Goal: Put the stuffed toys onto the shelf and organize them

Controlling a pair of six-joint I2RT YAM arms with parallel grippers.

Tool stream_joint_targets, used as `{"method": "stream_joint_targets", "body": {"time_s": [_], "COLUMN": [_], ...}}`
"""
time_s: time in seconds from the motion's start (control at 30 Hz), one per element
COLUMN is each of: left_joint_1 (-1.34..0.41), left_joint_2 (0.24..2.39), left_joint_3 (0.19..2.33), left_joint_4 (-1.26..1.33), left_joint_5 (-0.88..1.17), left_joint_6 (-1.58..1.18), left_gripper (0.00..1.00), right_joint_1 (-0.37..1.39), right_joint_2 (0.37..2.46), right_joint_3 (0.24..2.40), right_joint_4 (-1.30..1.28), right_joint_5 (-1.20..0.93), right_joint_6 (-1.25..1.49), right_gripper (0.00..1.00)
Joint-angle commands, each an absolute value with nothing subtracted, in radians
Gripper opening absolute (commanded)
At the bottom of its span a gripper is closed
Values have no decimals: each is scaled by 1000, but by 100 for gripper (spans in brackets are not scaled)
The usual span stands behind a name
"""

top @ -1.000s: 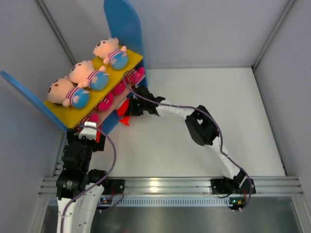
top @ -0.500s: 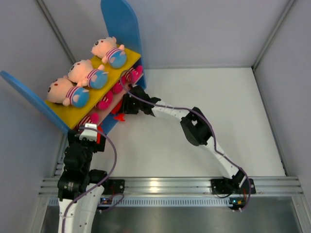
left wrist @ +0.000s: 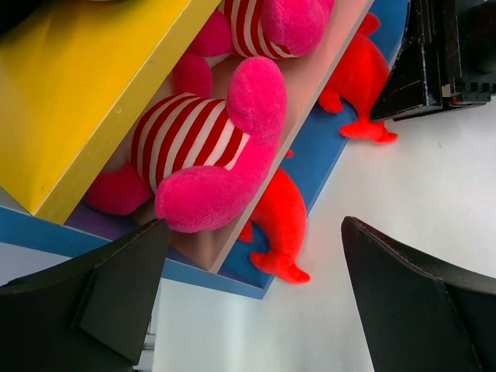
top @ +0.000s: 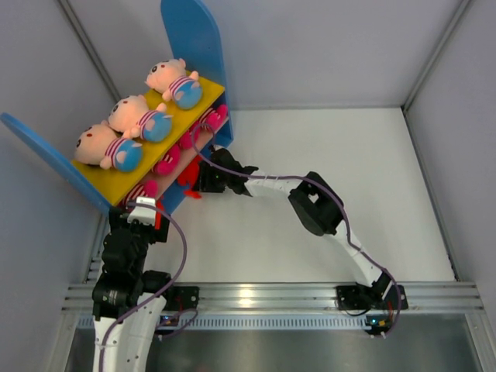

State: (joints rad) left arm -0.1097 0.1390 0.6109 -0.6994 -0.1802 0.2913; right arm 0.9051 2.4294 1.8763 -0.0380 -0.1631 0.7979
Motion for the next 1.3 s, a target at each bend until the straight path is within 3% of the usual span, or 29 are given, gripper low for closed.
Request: {"method": "stream_joint_targets", "body": {"time_s": [0.0,0.2,0.4,0.6,0.7,0.73,0.83,1.03,1.2,1.27], "left_joint_1": [-101,-101,-100,-100,-100,-100,-100,-100,-97,-95], "left_joint_2": [121,120,120,109,104,104,103,95,89,86], "left_joint_3": [598,600,598,591,588,584,581,571,563,560], "left_joint_4": [-644,-643,-644,-643,-644,-643,-643,-643,-646,-647], "left_joint_5": [-175,-170,-172,-170,-167,-166,-166,-156,-138,-123], "left_joint_6": [302,302,302,310,311,311,313,321,334,342], "left_gripper": [98,98,98,98,98,98,98,98,99,98], "right_joint_1": [922,920,919,917,914,913,910,897,882,861], "right_joint_2": [2333,2387,2465,2464,2465,2464,2415,2196,2011,1906], "right_joint_3": [1865,1871,1947,1973,1973,1967,1904,1790,1642,1522], "right_joint_4": [55,83,113,112,113,112,124,104,71,58], "right_joint_5": [-160,-163,-161,-133,-144,-155,-146,-112,-87,-84], "right_joint_6": [810,868,894,864,859,859,832,680,600,574], "right_gripper": [42,28,8,9,20,35,59,71,99,99]}}
